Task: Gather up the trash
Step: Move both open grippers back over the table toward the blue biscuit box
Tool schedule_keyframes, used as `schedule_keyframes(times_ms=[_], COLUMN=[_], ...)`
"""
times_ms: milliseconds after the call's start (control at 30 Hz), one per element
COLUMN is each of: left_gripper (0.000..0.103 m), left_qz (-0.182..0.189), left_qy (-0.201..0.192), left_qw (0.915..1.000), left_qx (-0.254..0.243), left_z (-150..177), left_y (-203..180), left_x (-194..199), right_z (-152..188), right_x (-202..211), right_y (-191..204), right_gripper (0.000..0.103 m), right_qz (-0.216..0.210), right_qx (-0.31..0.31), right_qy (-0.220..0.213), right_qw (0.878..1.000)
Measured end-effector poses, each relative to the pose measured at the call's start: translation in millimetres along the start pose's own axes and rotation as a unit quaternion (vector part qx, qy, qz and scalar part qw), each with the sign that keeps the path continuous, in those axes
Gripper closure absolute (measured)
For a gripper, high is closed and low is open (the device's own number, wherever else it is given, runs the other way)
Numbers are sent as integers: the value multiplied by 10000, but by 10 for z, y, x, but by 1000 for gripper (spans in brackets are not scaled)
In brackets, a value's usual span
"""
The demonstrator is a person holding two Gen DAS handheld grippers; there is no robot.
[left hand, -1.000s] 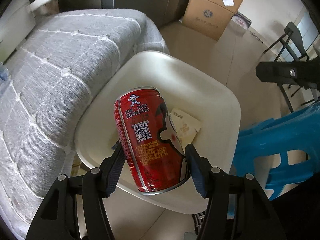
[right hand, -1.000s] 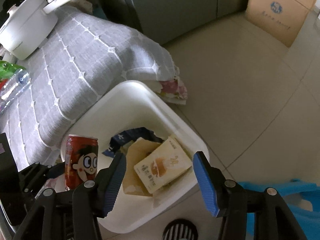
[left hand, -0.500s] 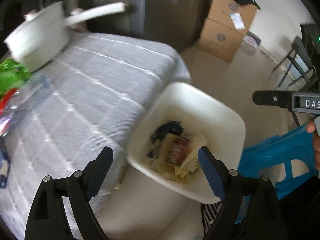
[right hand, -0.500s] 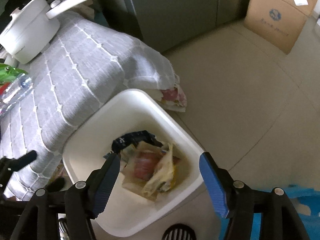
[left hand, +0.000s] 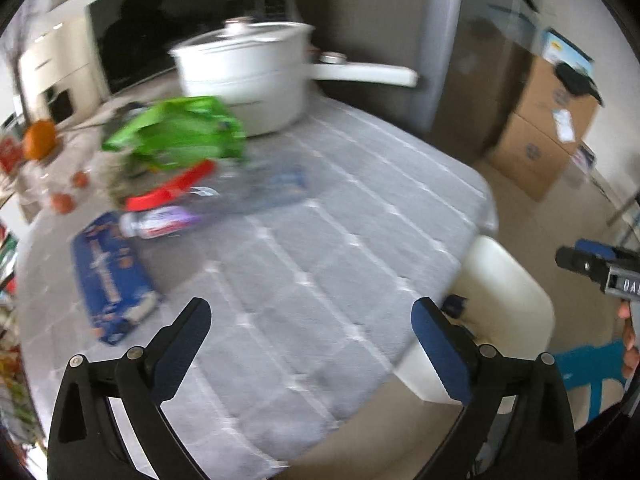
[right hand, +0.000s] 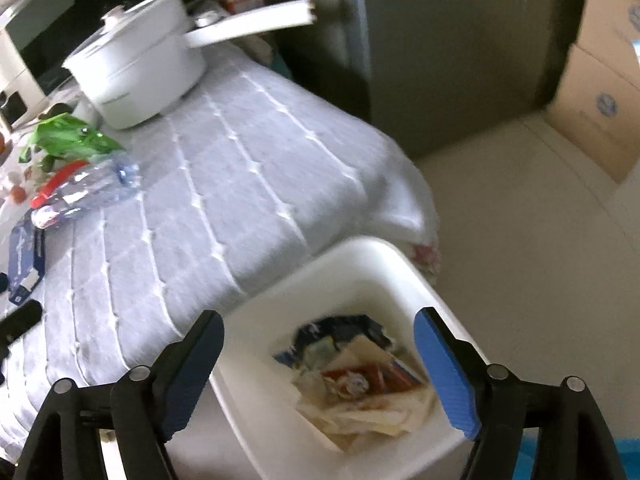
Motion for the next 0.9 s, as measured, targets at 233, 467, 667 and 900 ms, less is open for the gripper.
schedule_keyframes(times_ms=[233, 467, 667, 900], left_gripper=[0, 1, 1, 1], left_qz=[-483, -716, -969, -855], left_qy=[-50, 411, 915, 955], left_qw=[9943, 9841, 9707, 9565], left_qx=[951, 1572, 1998, 2622], left_z=[5, 14, -120, -204], left_y=[887, 1546, 1967, 2087], left_x=[33, -239, -640, -813], right_z=[-159, -310, -432, -477], right_x=[-131, -444, -655, -787], right_y=[530, 904, 1136, 1305], right_gripper=[20, 15, 15, 15], right_qz=[-115, 15, 16, -13], right_qx=[467, 863, 981, 1082], right_qy=[-33, 130, 249, 347], right_qw=[9988, 9962, 9949, 9935])
Point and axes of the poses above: each gripper's, at about its wrist camera, not at the fingertips, and x roughly against the way its jaws point, y to its left, z to its underside, the point moved 4 cm from there along -x, roughly the way its jaws point, and after that the axes turned 14 degrees about y, right-handed, at the moved point
